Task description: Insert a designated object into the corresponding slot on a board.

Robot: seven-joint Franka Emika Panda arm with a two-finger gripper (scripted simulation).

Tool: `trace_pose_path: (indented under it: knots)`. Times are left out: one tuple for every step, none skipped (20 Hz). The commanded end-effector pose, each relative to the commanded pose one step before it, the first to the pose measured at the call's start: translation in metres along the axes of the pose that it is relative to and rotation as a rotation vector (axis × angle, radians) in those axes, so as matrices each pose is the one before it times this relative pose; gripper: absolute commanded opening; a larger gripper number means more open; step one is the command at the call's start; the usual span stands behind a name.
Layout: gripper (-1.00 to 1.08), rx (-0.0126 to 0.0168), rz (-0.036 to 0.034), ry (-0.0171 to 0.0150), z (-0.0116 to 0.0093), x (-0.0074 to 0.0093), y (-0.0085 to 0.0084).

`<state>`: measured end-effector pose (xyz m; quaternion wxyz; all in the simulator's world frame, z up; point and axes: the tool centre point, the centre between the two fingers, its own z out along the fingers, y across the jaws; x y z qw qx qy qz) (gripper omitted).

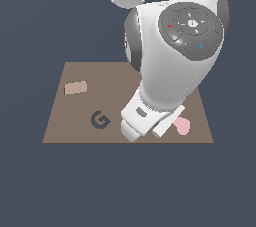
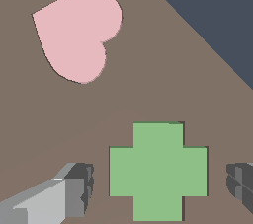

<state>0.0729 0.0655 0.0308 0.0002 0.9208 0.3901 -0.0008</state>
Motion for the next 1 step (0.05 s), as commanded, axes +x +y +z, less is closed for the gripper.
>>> trace_pose_path:
  knots:
    - [1.0,-0.00011,-0.00005,0.00008,-0.00002,0.00004,0.00003]
